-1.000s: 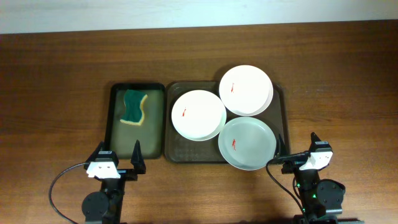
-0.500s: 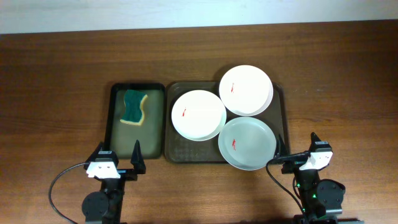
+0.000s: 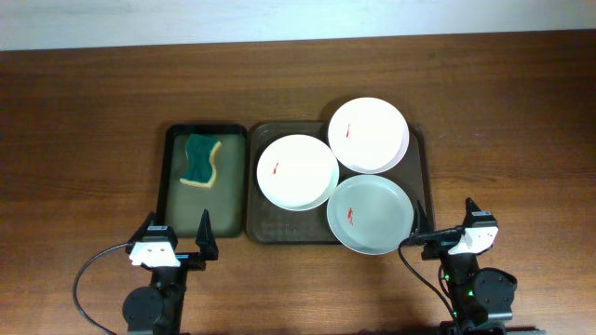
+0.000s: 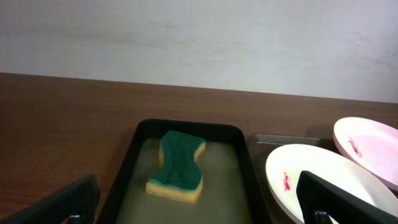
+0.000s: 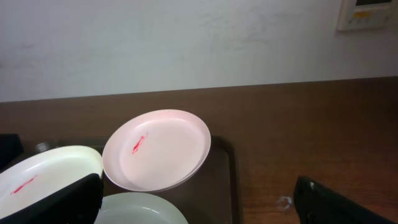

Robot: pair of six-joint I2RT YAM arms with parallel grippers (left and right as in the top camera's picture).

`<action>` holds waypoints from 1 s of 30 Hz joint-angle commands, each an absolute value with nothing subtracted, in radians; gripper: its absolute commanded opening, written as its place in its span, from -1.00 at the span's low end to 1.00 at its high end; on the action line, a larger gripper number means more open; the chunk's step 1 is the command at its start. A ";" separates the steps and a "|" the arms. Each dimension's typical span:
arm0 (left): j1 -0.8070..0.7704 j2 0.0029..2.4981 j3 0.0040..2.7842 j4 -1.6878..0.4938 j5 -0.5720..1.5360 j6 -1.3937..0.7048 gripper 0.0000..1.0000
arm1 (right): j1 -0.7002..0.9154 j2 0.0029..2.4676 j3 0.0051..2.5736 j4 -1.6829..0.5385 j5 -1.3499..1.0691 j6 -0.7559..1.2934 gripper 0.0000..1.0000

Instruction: Clean dirty plates on tray and stack at the side

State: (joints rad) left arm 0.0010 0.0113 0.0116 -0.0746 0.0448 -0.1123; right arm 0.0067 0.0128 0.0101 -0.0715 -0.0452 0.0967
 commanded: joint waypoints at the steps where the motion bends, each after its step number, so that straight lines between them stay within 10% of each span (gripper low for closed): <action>1: 0.002 0.011 0.010 -0.081 0.037 -0.103 0.99 | 0.018 0.003 0.006 -0.075 -0.047 0.091 0.97; 9: 0.002 0.011 0.010 -0.017 0.070 -0.104 0.99 | 0.019 0.003 0.006 -0.075 -0.056 0.091 0.97; 13: 0.002 0.011 0.010 -0.041 0.434 -0.104 0.99 | 0.020 0.003 0.006 -0.067 -0.125 0.091 0.97; 17: 0.002 0.012 0.010 -0.046 0.483 -0.104 0.99 | 0.020 0.004 0.006 -0.052 -0.391 0.482 0.97; 23: 0.002 0.012 0.022 -0.017 0.554 -0.104 0.99 | 0.020 0.004 0.007 -0.011 -0.508 0.529 0.97; 30: 0.003 0.154 0.493 -0.314 0.461 -0.170 0.99 | 0.019 0.131 0.331 -0.100 -0.542 0.527 0.97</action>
State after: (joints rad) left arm 0.0013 0.0654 0.2752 -0.2348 0.5056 -0.1558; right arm 0.0101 0.0559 0.1688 -0.0525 -0.5232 0.5224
